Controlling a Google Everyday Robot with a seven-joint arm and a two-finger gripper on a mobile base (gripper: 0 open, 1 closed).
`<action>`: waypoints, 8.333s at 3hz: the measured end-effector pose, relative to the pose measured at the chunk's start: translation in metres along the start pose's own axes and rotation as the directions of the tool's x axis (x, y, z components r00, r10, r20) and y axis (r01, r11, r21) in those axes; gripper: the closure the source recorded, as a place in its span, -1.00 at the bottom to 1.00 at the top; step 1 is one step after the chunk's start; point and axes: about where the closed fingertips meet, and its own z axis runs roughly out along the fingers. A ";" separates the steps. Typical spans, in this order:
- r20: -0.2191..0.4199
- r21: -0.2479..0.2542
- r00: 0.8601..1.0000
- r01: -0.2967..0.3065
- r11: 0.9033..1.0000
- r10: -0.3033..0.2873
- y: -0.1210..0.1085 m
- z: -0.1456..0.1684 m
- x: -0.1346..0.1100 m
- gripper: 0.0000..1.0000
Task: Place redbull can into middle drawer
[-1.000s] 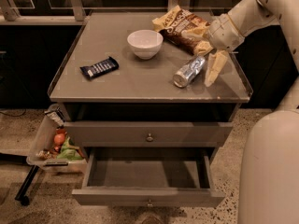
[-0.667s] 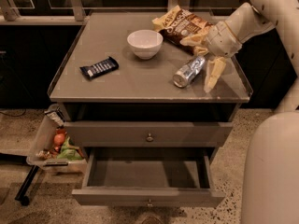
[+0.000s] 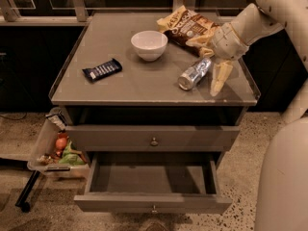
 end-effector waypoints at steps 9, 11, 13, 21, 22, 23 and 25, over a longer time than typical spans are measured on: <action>-0.037 -0.057 0.999 -0.018 0.998 0.016 -0.006 0.011 0.004 1.00; 0.075 0.121 0.997 -0.033 0.992 0.024 0.036 -0.035 -0.045 1.00; 0.230 0.380 0.963 -0.223 0.898 0.142 0.094 -0.092 -0.148 1.00; 0.459 0.288 0.697 -0.704 0.649 0.551 0.228 0.173 0.040 1.00; 0.468 0.287 0.667 -0.735 0.614 0.580 0.229 0.185 0.045 1.00; 0.495 0.313 0.635 -0.767 0.560 0.593 0.222 0.223 0.065 1.00; 0.520 0.357 0.610 -0.791 0.496 0.598 0.232 0.295 0.106 1.00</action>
Offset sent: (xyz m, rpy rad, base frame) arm -0.0003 -0.0004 -0.0087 -0.0692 0.0901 -0.0003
